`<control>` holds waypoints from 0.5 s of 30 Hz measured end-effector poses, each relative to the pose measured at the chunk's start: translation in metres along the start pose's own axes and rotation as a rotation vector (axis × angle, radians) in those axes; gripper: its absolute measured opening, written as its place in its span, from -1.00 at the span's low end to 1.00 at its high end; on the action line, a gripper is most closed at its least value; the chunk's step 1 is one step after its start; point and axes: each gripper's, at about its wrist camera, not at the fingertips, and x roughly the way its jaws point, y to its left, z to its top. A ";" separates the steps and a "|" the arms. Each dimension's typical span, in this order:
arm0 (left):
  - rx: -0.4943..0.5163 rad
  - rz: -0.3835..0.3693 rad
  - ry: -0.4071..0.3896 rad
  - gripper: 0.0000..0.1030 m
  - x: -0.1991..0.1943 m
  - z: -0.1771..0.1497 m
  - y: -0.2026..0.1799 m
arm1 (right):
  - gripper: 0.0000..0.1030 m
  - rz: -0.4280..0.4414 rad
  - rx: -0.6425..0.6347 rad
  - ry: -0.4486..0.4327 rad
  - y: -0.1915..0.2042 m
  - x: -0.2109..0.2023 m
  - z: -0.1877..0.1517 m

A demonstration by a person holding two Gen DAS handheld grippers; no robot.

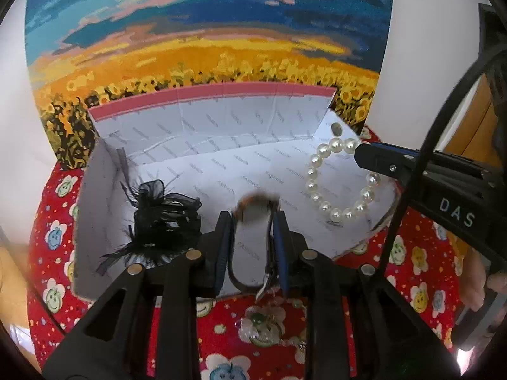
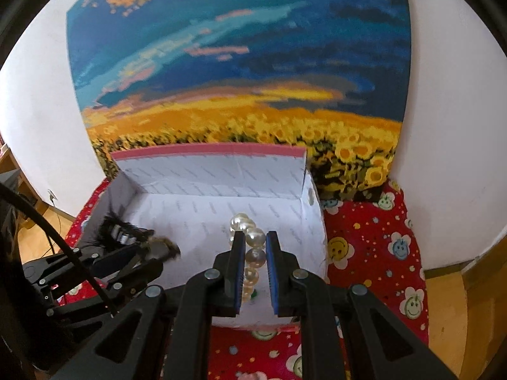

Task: Organize jewelry
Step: 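Carry the watch and pearl bracelet into the box and open both grippers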

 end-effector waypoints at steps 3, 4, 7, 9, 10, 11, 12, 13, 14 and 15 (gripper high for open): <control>0.011 0.009 0.009 -0.79 0.008 0.000 -0.001 | -0.71 -0.008 0.015 0.022 -0.007 0.013 -0.003; 0.011 0.008 0.010 -0.80 0.009 0.001 -0.001 | -0.71 -0.010 0.018 0.028 -0.010 0.016 -0.004; 0.008 0.002 0.015 -0.80 0.014 0.001 0.000 | -0.71 -0.013 0.022 0.044 -0.015 0.024 -0.007; 0.006 0.001 0.021 -0.79 0.015 0.001 0.001 | -0.71 -0.016 0.022 0.053 -0.016 0.028 -0.009; 0.004 0.003 0.024 -0.79 0.018 0.002 0.002 | -0.71 -0.016 0.021 0.056 -0.017 0.029 -0.010; 0.001 0.002 0.023 -0.77 0.018 0.002 0.002 | -0.70 -0.019 0.021 0.061 -0.018 0.030 -0.010; 0.000 -0.001 0.026 -0.72 0.018 0.002 0.002 | -0.70 -0.021 0.024 0.065 -0.018 0.031 -0.011; -0.003 -0.007 0.030 -0.60 0.018 0.002 0.002 | -0.70 -0.017 0.032 0.068 -0.019 0.031 -0.011; -0.005 -0.009 0.031 -0.51 0.017 0.002 0.002 | -0.69 -0.008 0.042 0.074 -0.021 0.030 -0.012; -0.006 -0.007 0.027 -0.36 0.016 0.002 0.001 | -0.66 0.002 0.054 0.075 -0.023 0.029 -0.012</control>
